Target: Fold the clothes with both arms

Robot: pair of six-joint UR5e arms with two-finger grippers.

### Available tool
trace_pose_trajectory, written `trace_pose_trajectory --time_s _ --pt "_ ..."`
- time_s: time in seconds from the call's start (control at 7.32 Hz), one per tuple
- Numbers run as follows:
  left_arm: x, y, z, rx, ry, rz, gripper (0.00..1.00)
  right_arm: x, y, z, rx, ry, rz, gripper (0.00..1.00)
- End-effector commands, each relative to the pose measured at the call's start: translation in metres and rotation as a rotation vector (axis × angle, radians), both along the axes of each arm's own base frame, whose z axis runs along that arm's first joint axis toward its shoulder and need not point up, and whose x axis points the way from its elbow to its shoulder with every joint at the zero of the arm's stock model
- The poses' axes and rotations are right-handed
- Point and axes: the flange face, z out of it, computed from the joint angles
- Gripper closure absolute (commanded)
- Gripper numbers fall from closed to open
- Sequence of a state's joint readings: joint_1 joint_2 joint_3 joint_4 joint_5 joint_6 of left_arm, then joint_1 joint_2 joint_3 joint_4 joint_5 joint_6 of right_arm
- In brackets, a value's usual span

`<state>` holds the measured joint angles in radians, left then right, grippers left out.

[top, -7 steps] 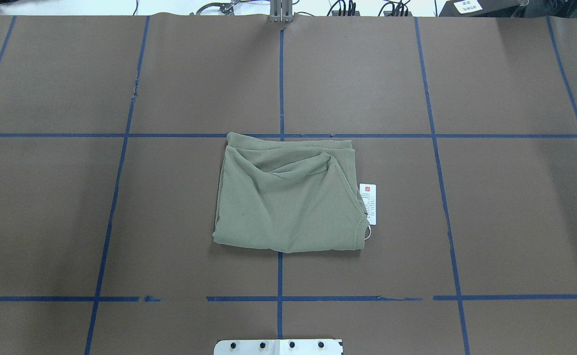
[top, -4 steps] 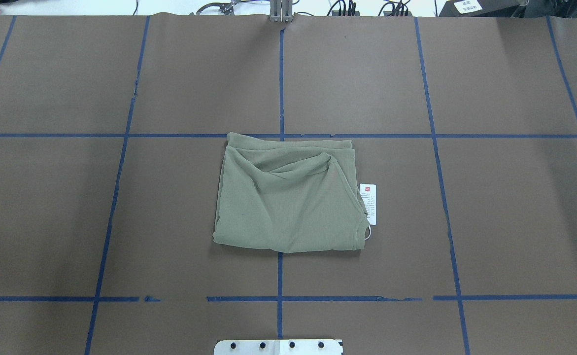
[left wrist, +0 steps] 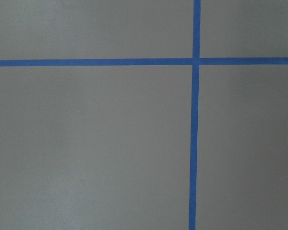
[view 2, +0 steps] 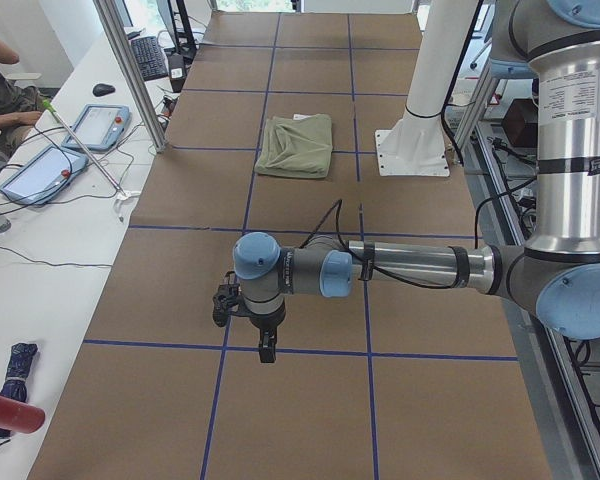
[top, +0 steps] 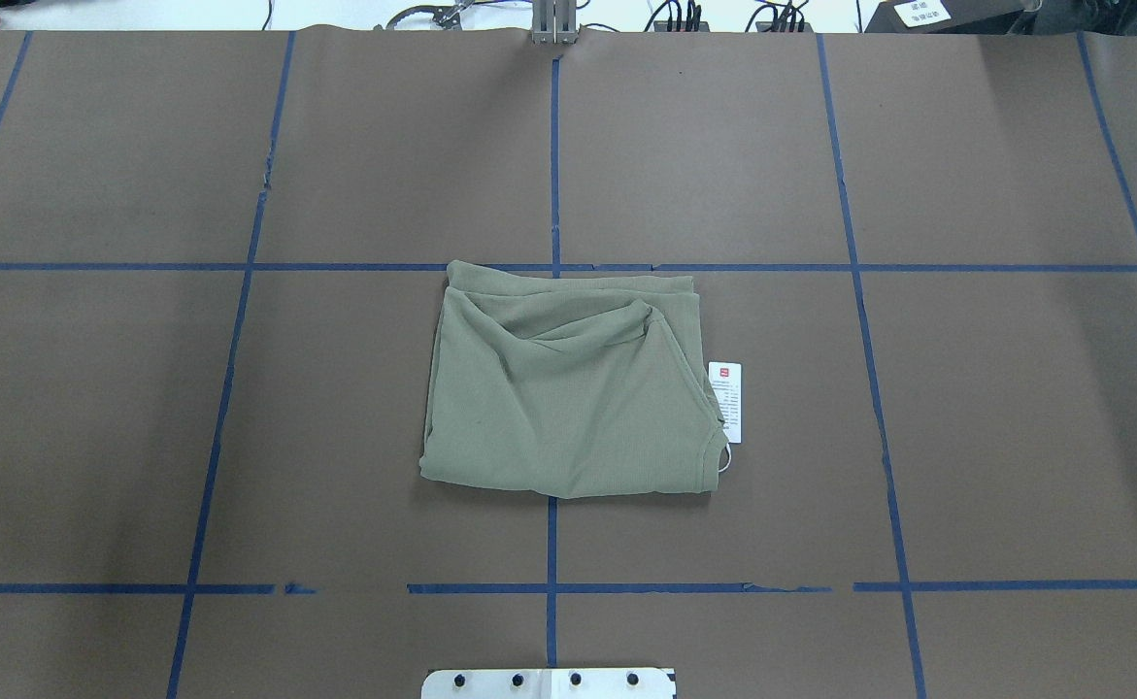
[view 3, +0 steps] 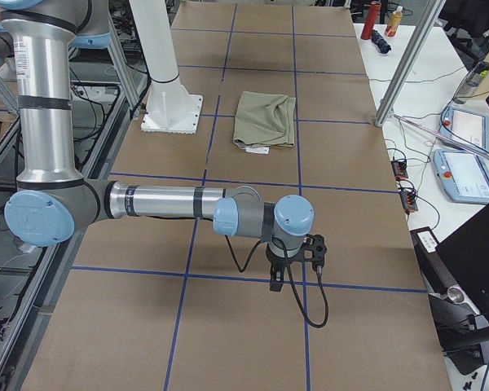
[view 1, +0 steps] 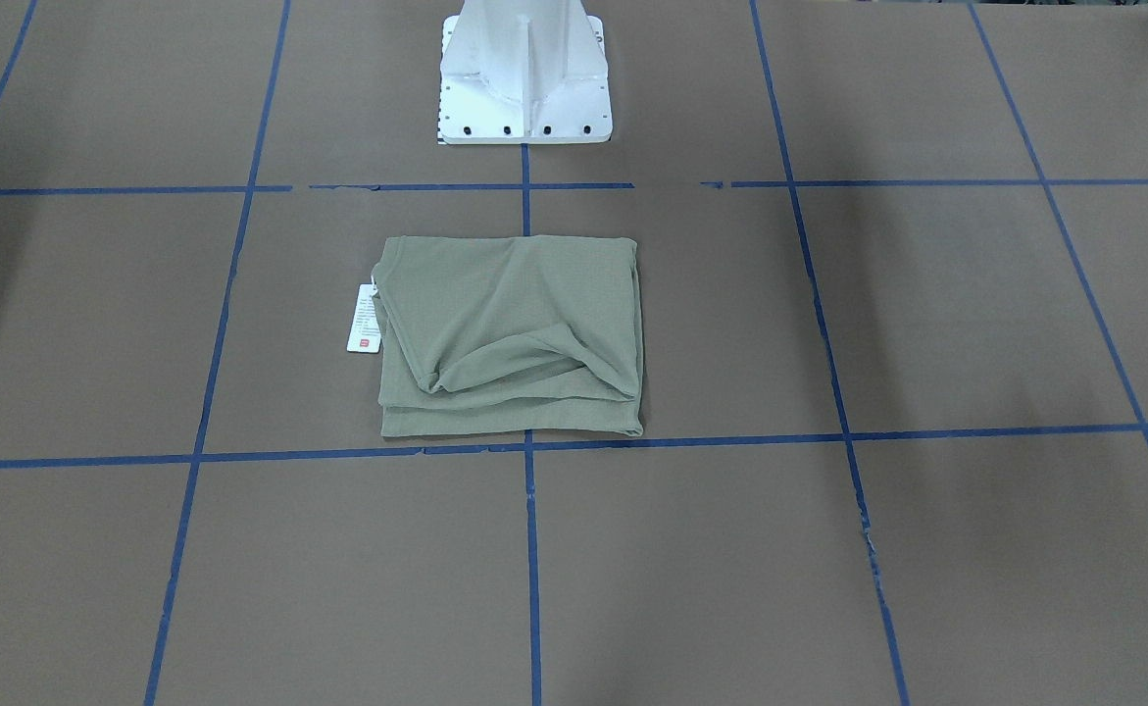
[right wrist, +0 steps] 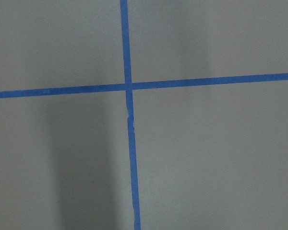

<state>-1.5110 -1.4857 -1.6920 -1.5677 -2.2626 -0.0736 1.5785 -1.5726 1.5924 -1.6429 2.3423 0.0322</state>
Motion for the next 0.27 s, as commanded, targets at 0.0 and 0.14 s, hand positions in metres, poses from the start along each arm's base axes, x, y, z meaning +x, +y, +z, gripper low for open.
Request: trace_pose_trajectory --time_s 0.0,0.14 --pt "0.0009 -0.0018 -0.0032 0.006 0.011 0.002 0.00 -0.0001 -0.0003 -0.0003 0.002 -0.002 0.000 0.00" --pt "0.0012 -0.0031 -0.0033 0.007 0.014 0.003 0.00 0.0000 -0.0002 -0.0002 0.002 0.000 0.000 0.00"
